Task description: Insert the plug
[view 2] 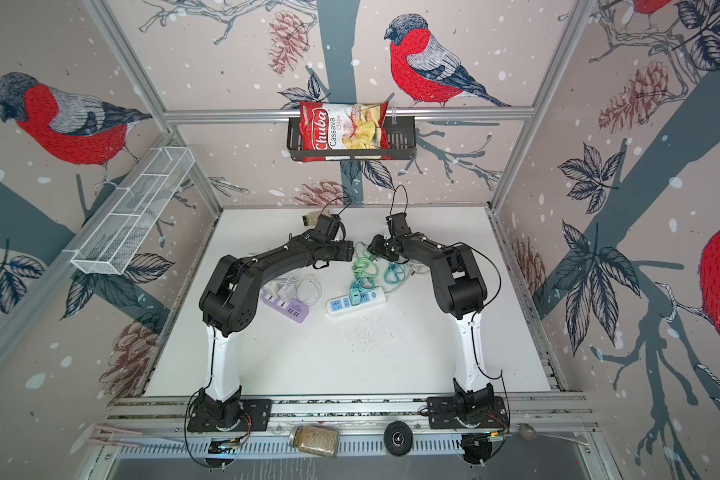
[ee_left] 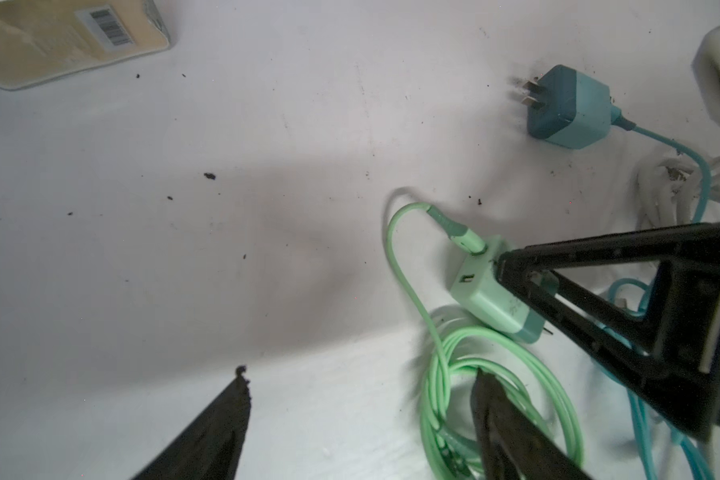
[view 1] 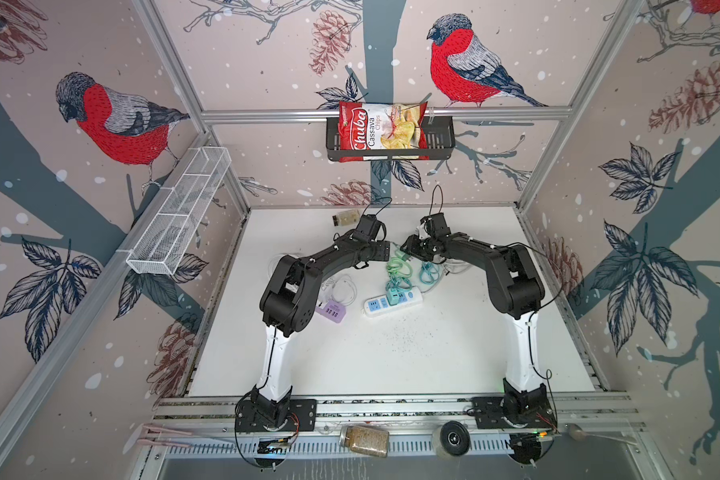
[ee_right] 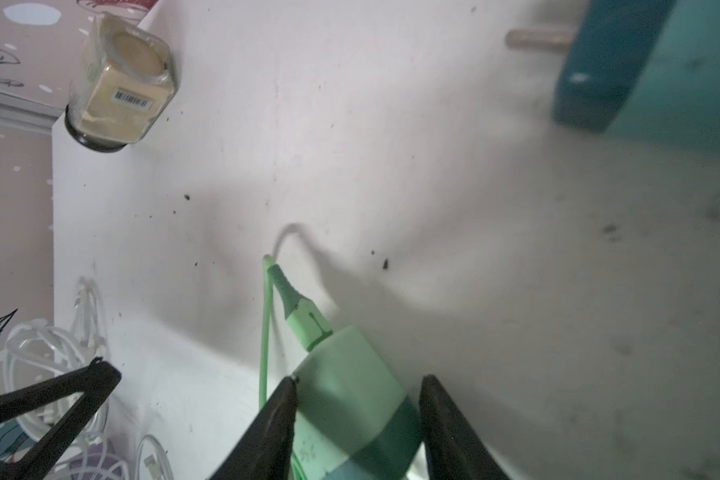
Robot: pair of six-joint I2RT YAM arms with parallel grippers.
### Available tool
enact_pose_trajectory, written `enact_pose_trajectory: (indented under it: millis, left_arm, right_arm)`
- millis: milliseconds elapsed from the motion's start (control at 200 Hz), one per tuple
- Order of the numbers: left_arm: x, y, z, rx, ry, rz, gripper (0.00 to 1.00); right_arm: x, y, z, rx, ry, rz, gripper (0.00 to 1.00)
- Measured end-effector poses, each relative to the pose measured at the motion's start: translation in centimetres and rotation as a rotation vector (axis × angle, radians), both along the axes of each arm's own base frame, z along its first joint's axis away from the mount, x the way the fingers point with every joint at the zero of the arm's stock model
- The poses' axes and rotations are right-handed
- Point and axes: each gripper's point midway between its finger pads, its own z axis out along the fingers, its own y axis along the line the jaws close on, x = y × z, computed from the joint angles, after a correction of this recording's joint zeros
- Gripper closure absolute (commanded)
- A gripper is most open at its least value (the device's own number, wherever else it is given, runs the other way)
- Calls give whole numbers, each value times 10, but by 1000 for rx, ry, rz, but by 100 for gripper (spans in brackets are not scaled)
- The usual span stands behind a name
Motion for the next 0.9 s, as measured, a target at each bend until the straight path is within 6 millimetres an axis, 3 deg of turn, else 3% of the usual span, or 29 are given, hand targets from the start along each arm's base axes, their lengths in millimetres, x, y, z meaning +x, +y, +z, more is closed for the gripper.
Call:
enact_pose_trajectory:
  millis: [370, 575, 775, 895]
  left_arm:
    - [-13, -9, 0, -65, 48, -41, 31]
    - [-23, -13, 1, -101, 89, -51, 47]
    - [-39, -15, -13, -124, 174, -59, 52]
    - [-51, -10, -32, -106, 241, -42, 52]
  right_arm:
    - [-12, 15, 5, 174, 54, -18, 53]
    - [-12, 23, 12, 236, 58, -25, 53]
    - [-11, 21, 12, 234, 57, -27, 52]
    - [-11, 20, 11, 221, 54, -25, 52]
